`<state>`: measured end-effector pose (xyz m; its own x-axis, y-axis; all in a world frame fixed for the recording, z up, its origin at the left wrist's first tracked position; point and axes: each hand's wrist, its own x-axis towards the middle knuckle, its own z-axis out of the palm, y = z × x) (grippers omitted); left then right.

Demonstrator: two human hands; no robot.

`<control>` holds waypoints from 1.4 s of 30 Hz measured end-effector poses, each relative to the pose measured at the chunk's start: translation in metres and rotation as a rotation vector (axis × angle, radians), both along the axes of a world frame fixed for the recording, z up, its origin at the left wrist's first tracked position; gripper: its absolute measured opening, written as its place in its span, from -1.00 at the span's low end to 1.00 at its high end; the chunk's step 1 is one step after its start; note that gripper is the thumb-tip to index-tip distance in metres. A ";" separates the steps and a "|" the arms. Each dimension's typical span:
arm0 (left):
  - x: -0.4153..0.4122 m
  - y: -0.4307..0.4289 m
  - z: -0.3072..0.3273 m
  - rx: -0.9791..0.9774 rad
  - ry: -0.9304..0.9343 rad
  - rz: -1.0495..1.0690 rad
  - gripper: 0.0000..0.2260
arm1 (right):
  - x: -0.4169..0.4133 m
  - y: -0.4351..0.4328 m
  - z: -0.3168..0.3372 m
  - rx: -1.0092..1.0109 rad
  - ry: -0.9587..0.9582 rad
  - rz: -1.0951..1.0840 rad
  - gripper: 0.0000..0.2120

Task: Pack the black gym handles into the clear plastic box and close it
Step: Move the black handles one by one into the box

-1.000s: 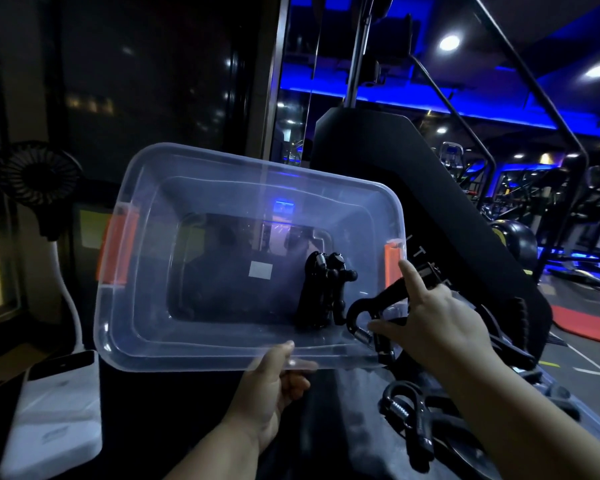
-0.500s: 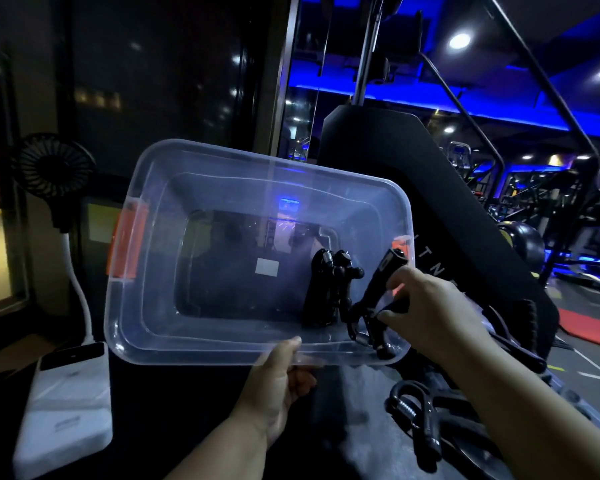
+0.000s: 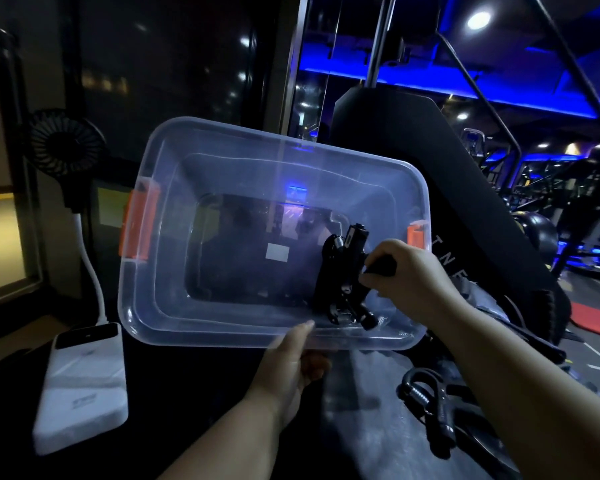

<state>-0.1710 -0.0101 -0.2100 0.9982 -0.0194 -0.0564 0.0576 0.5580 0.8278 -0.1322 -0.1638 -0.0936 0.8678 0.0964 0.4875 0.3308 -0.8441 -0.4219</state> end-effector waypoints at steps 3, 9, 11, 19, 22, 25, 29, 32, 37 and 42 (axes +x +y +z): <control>0.001 -0.001 -0.002 -0.025 -0.008 -0.004 -0.81 | 0.014 0.011 -0.006 -0.036 0.013 0.009 -0.81; -0.001 0.000 0.001 -0.032 -0.042 -0.023 -0.72 | 0.040 0.034 -0.018 -0.135 0.054 -0.002 -0.82; -0.001 0.000 0.001 -0.016 -0.048 -0.027 -0.71 | 0.050 0.040 -0.019 -0.187 0.062 -0.009 -0.81; 0.005 0.003 -0.003 -0.001 -0.045 -0.034 -0.78 | 0.082 0.050 -0.015 -0.262 0.096 -0.107 -0.73; 0.006 0.004 -0.003 0.003 -0.036 -0.036 -0.76 | 0.089 0.055 -0.012 -0.320 0.097 -0.137 -0.67; 0.006 0.004 -0.002 0.010 -0.035 -0.038 -0.77 | 0.093 0.060 -0.014 -0.371 0.031 -0.168 -0.62; 0.006 0.005 -0.004 0.014 -0.058 -0.058 -0.82 | 0.096 0.063 -0.015 -0.553 -0.124 -0.257 -0.55; 0.008 0.006 -0.007 0.023 -0.061 -0.066 -0.84 | 0.100 0.063 -0.018 -0.652 -0.214 -0.256 -0.53; 0.011 0.004 -0.008 -0.001 -0.027 -0.030 -0.73 | 0.106 0.071 -0.031 -0.885 -0.145 -0.117 -0.39; 0.011 0.005 -0.007 -0.007 -0.024 -0.025 -0.74 | 0.111 0.073 -0.043 -1.024 -0.029 -0.168 -0.19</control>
